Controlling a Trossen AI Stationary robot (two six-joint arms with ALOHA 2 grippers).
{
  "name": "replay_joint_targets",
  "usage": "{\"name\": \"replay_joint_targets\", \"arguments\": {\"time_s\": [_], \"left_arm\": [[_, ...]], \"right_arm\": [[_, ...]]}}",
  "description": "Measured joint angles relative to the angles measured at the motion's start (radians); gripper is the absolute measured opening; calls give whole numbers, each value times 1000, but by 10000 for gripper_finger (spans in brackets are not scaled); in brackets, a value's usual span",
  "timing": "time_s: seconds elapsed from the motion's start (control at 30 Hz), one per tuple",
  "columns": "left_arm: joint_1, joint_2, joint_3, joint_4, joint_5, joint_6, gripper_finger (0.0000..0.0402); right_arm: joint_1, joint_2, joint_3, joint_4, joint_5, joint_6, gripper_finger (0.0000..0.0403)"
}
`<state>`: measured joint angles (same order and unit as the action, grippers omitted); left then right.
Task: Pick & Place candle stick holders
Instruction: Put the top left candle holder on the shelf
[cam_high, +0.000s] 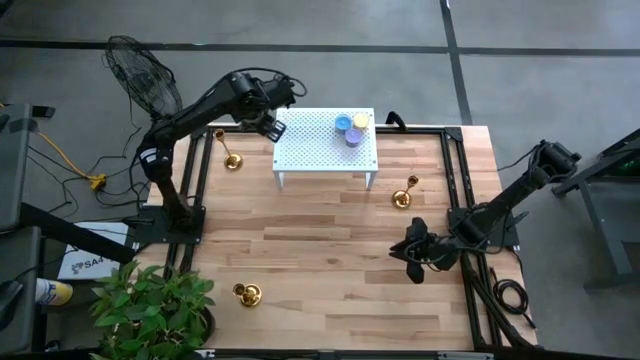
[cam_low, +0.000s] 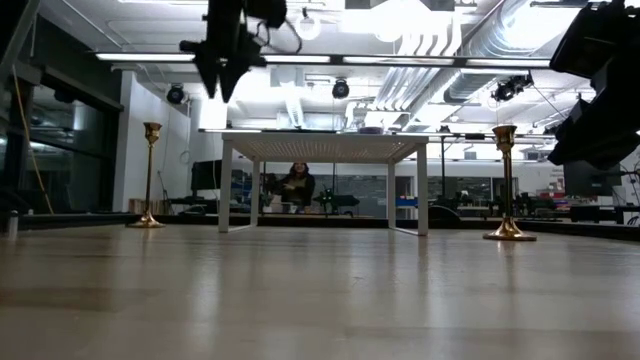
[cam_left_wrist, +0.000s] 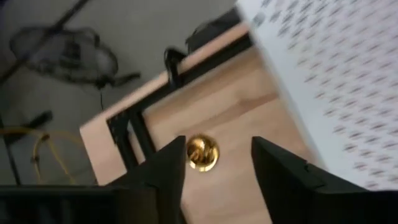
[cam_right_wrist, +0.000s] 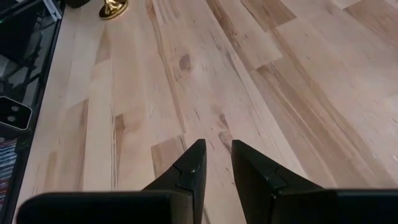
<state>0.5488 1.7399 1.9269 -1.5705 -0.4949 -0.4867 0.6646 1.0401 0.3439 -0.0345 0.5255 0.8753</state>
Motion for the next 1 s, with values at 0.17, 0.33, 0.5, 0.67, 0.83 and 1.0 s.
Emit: {"name": "replay_joint_targets", "arguments": {"time_s": [0.17, 0.33, 0.5, 0.67, 0.83, 1.0], "left_arm": [[38, -24, -98, 0, -14, -40, 205], [70, -59, -145, 0, -68, -99, 197], [80, -87, -154, 4, -75, -121, 177], [79, -88, -154, 7, -55, -121, 166], [79, -88, -154, 6, -22, -96, 166], [79, -88, -154, -1, -11, -120, 166]], "right_arm": [[-1, 0, 0, 0, 10, 0, 71], [-1, 0, 0, 0, 24, 0, 71], [-1, 0, 0, -1, 25, 0, 71], [-1, 0, 0, -1, 26, 4, 71], [-1, 0, 0, -1, 26, 7, 71], [-1, 0, 0, -1, 26, 7, 71]]}}
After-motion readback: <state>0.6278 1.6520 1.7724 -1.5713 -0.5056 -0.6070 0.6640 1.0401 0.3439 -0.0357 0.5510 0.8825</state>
